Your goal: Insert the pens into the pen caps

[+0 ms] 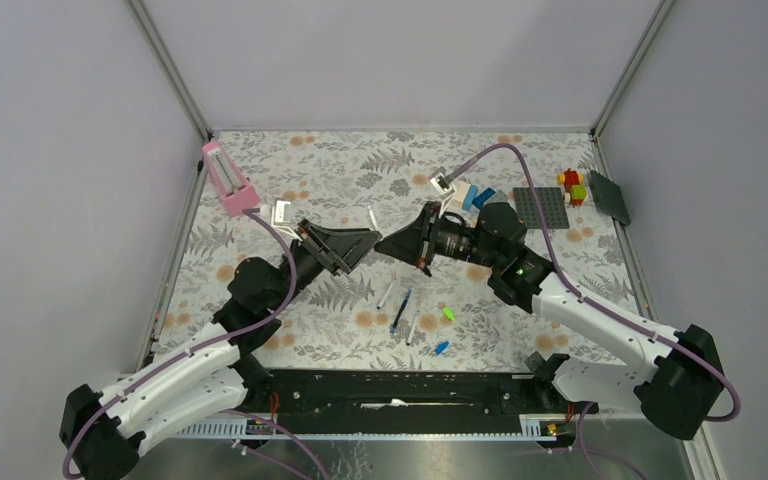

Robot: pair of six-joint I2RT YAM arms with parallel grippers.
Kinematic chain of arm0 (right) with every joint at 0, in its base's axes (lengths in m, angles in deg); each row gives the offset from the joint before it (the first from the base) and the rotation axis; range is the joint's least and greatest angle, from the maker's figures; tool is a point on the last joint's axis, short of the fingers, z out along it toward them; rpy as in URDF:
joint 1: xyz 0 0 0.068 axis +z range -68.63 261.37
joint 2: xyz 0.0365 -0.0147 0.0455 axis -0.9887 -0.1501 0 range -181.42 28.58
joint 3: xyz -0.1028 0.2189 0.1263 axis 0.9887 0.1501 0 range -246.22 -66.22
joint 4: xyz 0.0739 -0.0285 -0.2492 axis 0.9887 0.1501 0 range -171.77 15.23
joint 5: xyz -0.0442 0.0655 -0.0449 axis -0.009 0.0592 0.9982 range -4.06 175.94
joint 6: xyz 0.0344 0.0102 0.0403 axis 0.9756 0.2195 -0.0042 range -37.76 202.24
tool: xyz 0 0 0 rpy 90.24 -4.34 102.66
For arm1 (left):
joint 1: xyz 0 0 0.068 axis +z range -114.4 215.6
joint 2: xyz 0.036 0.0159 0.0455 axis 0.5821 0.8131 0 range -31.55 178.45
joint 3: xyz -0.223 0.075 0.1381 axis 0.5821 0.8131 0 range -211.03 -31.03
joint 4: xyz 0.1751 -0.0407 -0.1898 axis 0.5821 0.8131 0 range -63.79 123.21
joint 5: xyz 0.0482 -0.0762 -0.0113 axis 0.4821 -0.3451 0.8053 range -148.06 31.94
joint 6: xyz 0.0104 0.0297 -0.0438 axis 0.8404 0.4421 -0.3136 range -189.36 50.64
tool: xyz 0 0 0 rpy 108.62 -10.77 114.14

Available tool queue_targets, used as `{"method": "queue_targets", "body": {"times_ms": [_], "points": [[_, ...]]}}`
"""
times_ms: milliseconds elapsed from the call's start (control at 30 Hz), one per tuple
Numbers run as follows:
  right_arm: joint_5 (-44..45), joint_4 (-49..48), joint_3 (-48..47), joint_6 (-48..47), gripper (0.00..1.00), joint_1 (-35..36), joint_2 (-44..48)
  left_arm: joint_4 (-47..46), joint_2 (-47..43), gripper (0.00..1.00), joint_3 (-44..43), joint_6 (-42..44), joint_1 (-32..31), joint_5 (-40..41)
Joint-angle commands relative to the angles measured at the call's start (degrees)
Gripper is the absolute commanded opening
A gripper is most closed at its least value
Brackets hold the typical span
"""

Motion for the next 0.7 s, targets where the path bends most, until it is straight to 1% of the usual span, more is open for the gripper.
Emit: {"method": "queue_targets", "body": {"times_ms": [0, 133, 300, 333, 400, 467, 500, 533, 567, 600, 633, 667], "points": [[-5.5, 3.0, -3.9, -4.0, 0.0, 0.4, -0.6, 4.5, -2.8, 0.65, -4.6, 5.6, 0.1, 2.3], [-9.2, 2.3, -3.7, -4.0, 0.0, 0.5, -0.8, 6.0, -2.1, 0.63, -6.2, 6.9, 0.1, 2.3], [-11.6, 2.4, -4.2, -4.2, 0.0, 0.5, -1.5, 5.0, -0.2, 0.49, -7.3, 7.2, 0.1, 0.6], [-11.8, 2.4, -4.1, -4.3, 0.0, 0.5, -1.5, 5.1, 0.4, 0.45, -7.6, 7.3, 0.1, 0.1], [-11.8, 2.5, -4.1, -4.5, 0.0, 0.5, -1.3, 5.1, 1.4, 0.32, -8.0, 7.2, 0.1, -0.7], [-11.6, 2.6, -4.2, -4.8, 0.0, 0.5, -1.1, 4.8, 2.0, 0.13, -7.6, 6.7, 0.1, -1.1], [-11.4, 2.6, -4.2, -4.9, 0.0, 0.5, -0.9, 4.4, 2.0, 0.06, -7.2, 6.6, 0.1, -1.3], [-11.2, 2.6, -4.3, -5.1, 0.0, 0.5, -0.8, 4.2, 2.0, 0.0, -6.8, 6.3, 0.1, -1.3], [-10.9, 2.6, -4.3, -5.1, 0.01, 0.5, -0.7, 3.8, 2.0, 0.0, -6.4, 6.1, 0.1, -1.1], [-10.3, 2.6, -4.3, -5.2, 0.12, 0.5, -0.5, 3.3, 1.9, 0.0, -6.0, 5.8, 0.1, -0.9], [-9.4, 2.3, -4.0, -5.3, 0.28, 0.5, -0.2, 2.9, 1.6, 0.0, -5.5, 5.4, 0.1, -0.5], [-8.8, 1.4, -3.4, -5.1, 0.42, 0.5, 0.3, 2.3, 1.3, 0.0, -5.1, 5.1, 0.1, -0.2]]}}
